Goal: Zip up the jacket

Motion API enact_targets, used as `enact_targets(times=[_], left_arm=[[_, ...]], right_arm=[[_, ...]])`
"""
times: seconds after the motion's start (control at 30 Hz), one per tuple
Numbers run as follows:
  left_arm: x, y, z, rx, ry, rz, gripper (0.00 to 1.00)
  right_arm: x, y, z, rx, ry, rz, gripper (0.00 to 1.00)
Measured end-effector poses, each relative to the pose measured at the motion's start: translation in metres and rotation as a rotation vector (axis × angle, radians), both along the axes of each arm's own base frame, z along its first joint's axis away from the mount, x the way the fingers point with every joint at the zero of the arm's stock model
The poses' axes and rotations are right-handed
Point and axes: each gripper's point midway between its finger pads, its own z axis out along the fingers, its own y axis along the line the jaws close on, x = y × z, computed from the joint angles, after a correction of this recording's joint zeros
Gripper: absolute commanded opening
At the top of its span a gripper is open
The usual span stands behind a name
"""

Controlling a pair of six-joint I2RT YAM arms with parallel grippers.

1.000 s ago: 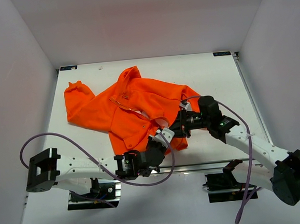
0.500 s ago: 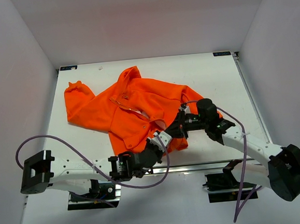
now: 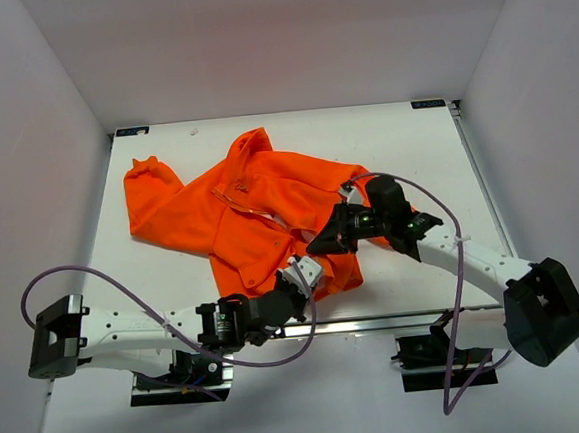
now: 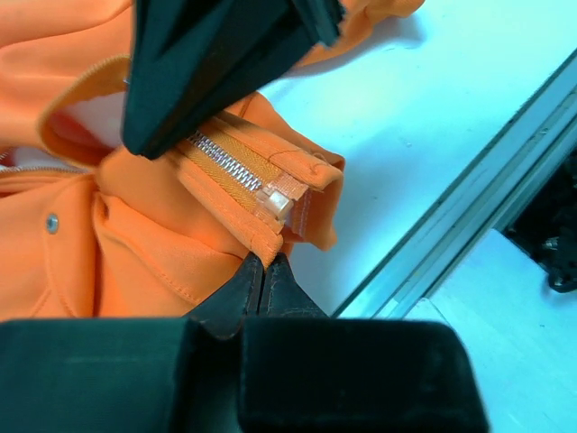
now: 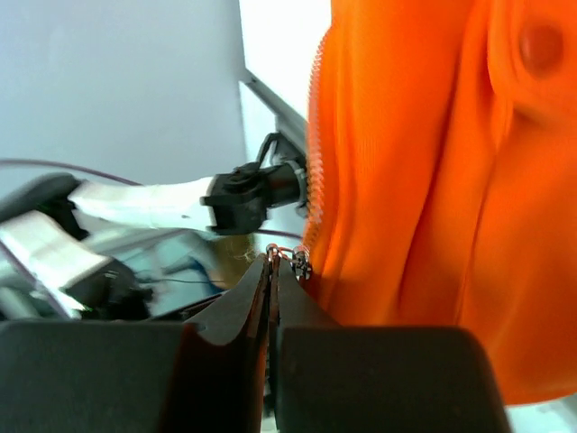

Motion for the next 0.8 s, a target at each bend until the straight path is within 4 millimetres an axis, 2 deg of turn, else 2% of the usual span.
enact_targets(times=[0.2,0.47,0.8], left_arm=[[-0.008,-0.001,0.006,-0.052,0.052,-0.026,0.0],[-0.018,0.011,0.006,-0.069,0.131,-0.028,0.0],[-0.028,0.027,0.007,-0.109,0.239,-0.009,0.0]], right_arm=[[0.012,0.006,-0.003,-0.014,-0.176,0.075,0.0],[0.039,0.029,-0.017,0.014,-0.264,0.146,0.0],[0.094,0.064,-0.034,0.008,-0.332,0.173,0.0]])
